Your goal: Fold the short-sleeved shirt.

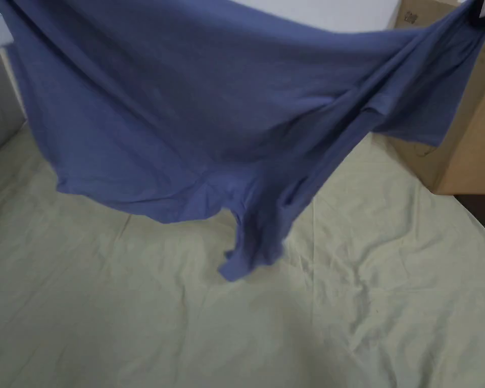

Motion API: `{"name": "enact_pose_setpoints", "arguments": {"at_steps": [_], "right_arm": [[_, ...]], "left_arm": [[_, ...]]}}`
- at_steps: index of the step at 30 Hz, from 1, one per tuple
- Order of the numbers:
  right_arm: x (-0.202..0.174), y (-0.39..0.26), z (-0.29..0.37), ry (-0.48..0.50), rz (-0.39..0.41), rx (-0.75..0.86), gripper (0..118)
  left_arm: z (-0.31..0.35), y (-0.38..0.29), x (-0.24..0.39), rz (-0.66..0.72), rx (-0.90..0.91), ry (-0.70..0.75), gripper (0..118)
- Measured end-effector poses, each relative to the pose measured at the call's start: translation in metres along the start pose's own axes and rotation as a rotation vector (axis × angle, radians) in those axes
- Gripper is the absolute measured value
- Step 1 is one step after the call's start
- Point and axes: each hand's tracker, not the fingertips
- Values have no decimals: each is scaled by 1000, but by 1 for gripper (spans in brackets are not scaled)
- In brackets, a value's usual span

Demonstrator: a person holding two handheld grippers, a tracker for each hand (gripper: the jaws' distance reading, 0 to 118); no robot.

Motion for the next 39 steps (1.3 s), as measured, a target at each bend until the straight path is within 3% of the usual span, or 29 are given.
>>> {"name": "enact_pose_setpoints", "arguments": {"at_steps": [14,19,23,25,28,29,30,39], "right_arm": [[-35,84,-2,-146,79,123,2],[-52,100,-33,-244,154,123,2],[-51,101,-36,-300,165,117,2],[-35,127,-99,-330,185,119,2],[-33,132,-108,-367,222,132,2],[-47,152,-166,-380,236,135,2],[-50,158,-183,-401,246,141,2],[-42,194,-310,-549,226,236,2]], "left_arm": [[11,11,-2,-63,27,39,0],[-20,13,3,-57,-2,43,0],[-56,13,19,-141,-22,65,0],[-77,14,26,-149,-25,71,0],[-113,12,41,-141,-40,102,0],[-127,10,47,-143,-42,107,0],[-141,7,54,-156,-42,116,0],[-272,-14,109,-150,-5,168,0]]}}
